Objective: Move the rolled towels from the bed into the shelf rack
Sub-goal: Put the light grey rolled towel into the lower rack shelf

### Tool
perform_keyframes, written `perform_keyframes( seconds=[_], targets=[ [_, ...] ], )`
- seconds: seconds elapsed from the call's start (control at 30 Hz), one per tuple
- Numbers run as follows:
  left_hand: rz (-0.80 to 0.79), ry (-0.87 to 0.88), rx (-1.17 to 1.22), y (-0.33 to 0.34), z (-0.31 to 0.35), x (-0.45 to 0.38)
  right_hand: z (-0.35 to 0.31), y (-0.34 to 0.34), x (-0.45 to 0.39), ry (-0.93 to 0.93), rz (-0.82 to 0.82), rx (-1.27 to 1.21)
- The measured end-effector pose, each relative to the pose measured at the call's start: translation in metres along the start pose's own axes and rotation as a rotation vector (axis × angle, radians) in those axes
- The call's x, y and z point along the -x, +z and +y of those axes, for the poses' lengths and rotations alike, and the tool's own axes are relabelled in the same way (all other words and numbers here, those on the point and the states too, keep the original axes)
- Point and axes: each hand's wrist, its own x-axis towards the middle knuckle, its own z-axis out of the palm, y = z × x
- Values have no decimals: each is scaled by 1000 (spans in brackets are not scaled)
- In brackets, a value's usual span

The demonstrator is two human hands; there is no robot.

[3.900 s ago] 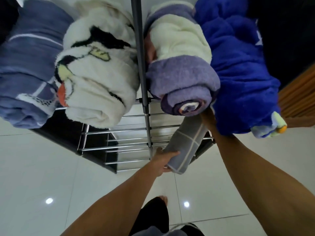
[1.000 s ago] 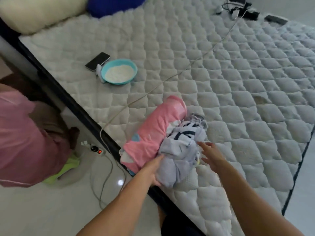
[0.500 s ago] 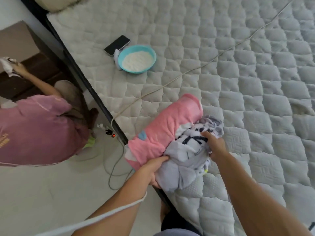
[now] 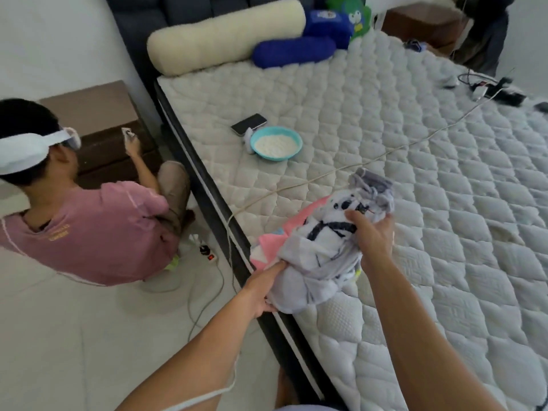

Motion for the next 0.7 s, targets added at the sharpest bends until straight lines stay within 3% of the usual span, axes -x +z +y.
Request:
perform_keyframes(
  seconds=[0.13,0.3,0.57,0.7],
  targets=[
    [53,129,108,-59,-3,52,-29,50,69,-145,-110,50],
    [161,226,301,-169,-46,125,-21,130,188,-274,-423,83],
    [604,224,611,-350,-186,233,46,252,403,-371,-1012,235],
    [784,250,799,-410,-246,279,72,307,504,-523,-1273,363]
  ],
)
